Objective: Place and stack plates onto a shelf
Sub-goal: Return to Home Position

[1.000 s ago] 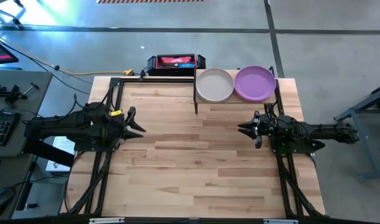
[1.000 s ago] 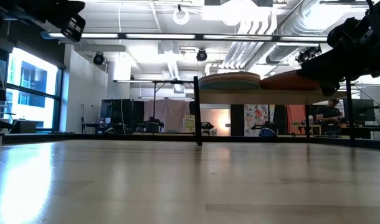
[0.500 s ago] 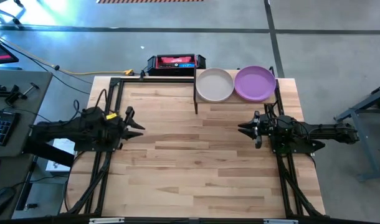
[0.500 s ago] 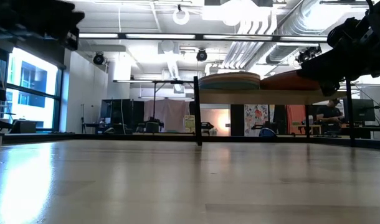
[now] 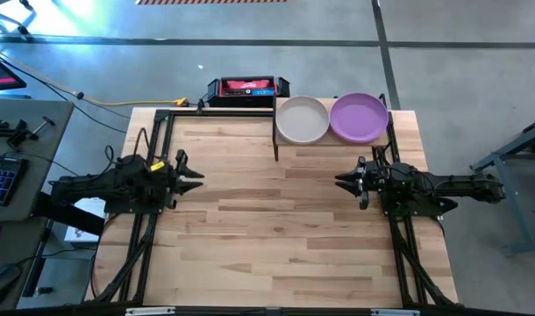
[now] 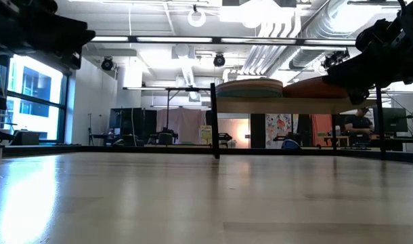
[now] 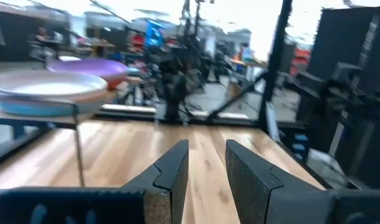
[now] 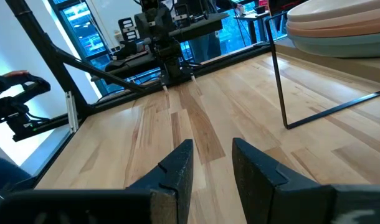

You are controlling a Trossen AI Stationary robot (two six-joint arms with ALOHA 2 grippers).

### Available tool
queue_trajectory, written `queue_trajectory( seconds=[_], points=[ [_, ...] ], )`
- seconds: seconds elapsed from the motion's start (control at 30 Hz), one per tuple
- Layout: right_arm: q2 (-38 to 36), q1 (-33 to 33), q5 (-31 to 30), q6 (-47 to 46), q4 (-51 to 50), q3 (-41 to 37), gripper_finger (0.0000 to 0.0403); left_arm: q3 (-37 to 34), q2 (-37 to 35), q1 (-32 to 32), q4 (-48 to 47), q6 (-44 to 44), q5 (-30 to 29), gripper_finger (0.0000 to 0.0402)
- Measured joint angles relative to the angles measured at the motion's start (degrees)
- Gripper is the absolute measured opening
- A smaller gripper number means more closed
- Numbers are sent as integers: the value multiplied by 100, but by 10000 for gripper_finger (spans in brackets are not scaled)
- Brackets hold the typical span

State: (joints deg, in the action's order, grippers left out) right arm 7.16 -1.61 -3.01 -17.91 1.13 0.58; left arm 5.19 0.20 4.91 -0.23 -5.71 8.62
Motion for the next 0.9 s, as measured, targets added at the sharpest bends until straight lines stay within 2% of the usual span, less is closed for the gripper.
queue_trajectory(
  seconds=[0.1, 0.2, 0.47, 0.9],
  points=[
    [0, 0, 0, 0, 2, 0, 94, 0, 0, -4, -61, 373, 323, 97],
    [0, 0, 0, 0, 2, 0, 94, 0, 1, -7, -207, 774, 327, 97],
    [0, 0, 0, 0, 1, 0, 94, 0, 16, -8, -201, 475, 286, 97],
    [0, 0, 0, 0, 1, 0, 94, 0, 16, -7, -203, 482, 280, 97]
  ],
)
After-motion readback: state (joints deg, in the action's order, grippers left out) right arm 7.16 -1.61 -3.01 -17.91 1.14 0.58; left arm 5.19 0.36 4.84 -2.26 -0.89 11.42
